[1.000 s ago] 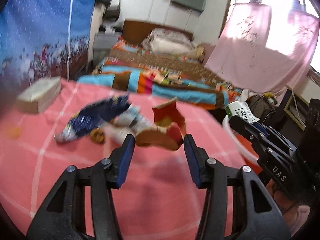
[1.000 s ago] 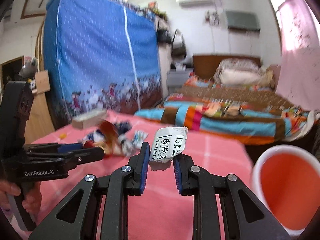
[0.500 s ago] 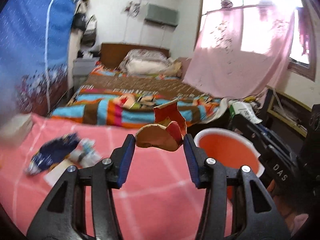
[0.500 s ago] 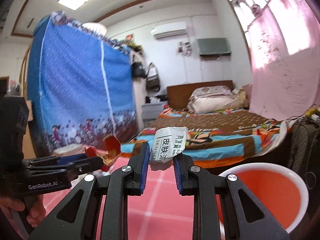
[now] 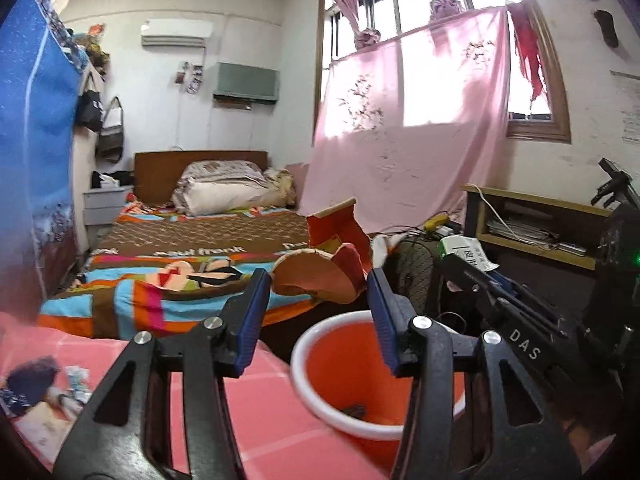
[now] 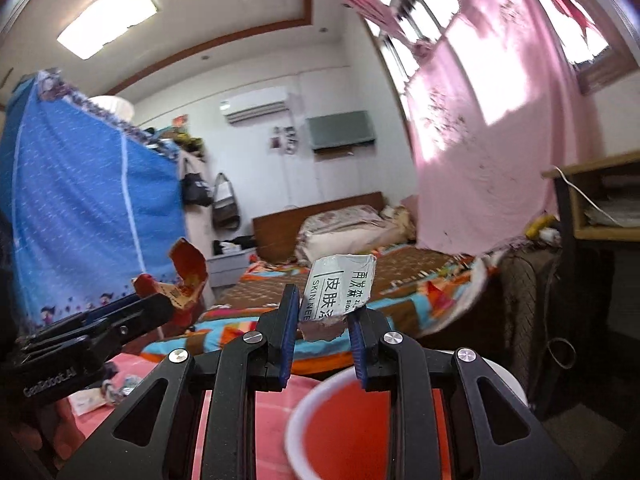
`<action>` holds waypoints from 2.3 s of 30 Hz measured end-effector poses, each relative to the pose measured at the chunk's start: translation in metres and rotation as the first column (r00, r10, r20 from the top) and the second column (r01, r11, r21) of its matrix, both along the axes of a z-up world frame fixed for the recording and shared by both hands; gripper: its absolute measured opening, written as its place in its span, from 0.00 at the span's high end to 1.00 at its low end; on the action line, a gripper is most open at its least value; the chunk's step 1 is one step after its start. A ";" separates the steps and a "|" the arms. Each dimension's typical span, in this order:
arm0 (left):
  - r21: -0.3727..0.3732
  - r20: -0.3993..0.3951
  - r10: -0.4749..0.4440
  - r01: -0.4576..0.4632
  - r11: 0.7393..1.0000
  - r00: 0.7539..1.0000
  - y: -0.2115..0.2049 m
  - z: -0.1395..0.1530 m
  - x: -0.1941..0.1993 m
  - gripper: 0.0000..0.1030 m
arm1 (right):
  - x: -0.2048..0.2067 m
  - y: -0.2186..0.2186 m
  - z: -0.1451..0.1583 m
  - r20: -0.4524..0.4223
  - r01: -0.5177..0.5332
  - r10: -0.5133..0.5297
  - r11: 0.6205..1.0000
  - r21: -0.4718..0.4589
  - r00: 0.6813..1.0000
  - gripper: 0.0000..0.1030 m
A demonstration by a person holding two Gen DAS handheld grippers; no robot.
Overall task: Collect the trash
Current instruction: 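Carry both items over the orange bucket and open both tools to drop them, then move both tools back over the bed toward the remaining trash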
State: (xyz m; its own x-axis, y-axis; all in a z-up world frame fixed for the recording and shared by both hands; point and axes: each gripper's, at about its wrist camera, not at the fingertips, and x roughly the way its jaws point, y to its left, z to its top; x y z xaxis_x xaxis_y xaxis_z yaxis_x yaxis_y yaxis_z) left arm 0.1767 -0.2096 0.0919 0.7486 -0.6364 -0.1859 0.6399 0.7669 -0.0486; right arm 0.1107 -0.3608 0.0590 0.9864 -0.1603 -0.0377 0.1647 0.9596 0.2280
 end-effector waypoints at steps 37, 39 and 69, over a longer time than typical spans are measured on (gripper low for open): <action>0.125 -0.416 -0.010 0.068 0.990 0.909 -0.067 -0.056 0.043 0.11 | 0.027 -0.054 -0.039 -0.326 0.103 -0.038 0.977 0.185 0.944 0.55; 0.124 -0.411 0.000 0.056 0.991 0.912 -0.065 -0.054 0.044 0.11 | 0.027 -0.053 -0.038 -0.326 0.105 -0.041 0.978 0.181 0.945 0.55; -0.038 -0.099 0.445 -0.450 0.892 0.890 0.106 -0.018 0.009 0.08 | 0.012 0.060 0.007 0.060 -0.047 0.052 0.994 -0.095 0.997 0.00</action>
